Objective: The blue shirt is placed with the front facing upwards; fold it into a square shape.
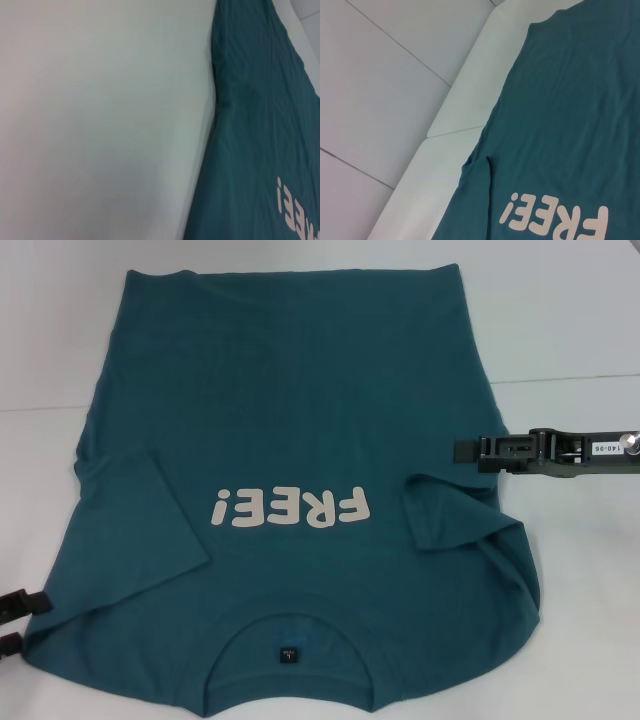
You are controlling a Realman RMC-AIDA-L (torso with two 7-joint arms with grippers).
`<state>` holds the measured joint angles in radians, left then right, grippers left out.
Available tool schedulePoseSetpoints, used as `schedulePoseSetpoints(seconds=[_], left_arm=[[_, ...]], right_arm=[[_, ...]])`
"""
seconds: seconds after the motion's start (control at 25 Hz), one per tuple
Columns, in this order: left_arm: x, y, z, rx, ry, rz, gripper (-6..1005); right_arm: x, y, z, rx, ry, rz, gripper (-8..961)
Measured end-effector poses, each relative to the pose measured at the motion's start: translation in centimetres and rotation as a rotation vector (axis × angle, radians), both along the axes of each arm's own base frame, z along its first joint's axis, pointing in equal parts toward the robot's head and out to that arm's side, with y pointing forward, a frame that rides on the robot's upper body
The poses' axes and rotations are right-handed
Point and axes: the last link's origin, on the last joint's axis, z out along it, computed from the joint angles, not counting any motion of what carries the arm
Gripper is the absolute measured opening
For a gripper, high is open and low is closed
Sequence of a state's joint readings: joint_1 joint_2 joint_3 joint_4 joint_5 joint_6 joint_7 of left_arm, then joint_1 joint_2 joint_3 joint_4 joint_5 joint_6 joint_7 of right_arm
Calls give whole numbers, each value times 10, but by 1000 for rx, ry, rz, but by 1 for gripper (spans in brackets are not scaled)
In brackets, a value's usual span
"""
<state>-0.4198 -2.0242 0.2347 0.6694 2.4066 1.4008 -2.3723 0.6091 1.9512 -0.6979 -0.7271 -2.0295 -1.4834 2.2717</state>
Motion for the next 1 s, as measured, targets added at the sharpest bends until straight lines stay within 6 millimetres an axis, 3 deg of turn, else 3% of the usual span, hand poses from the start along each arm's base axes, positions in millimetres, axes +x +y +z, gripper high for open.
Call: schedulePoseSetpoints(seconds=[0.28, 0.68, 1.0], left_arm=[[8, 1, -8, -42, -16, -28, 840], [29, 27, -21, -55, -43, -81, 841], [21, 31, -14, -13, -4, -35, 841]], right_arm=[[0, 0, 0, 1, -1, 2, 752], [0, 0, 0, 0, -1, 0, 751], [2, -1, 0, 1, -2, -3, 751]])
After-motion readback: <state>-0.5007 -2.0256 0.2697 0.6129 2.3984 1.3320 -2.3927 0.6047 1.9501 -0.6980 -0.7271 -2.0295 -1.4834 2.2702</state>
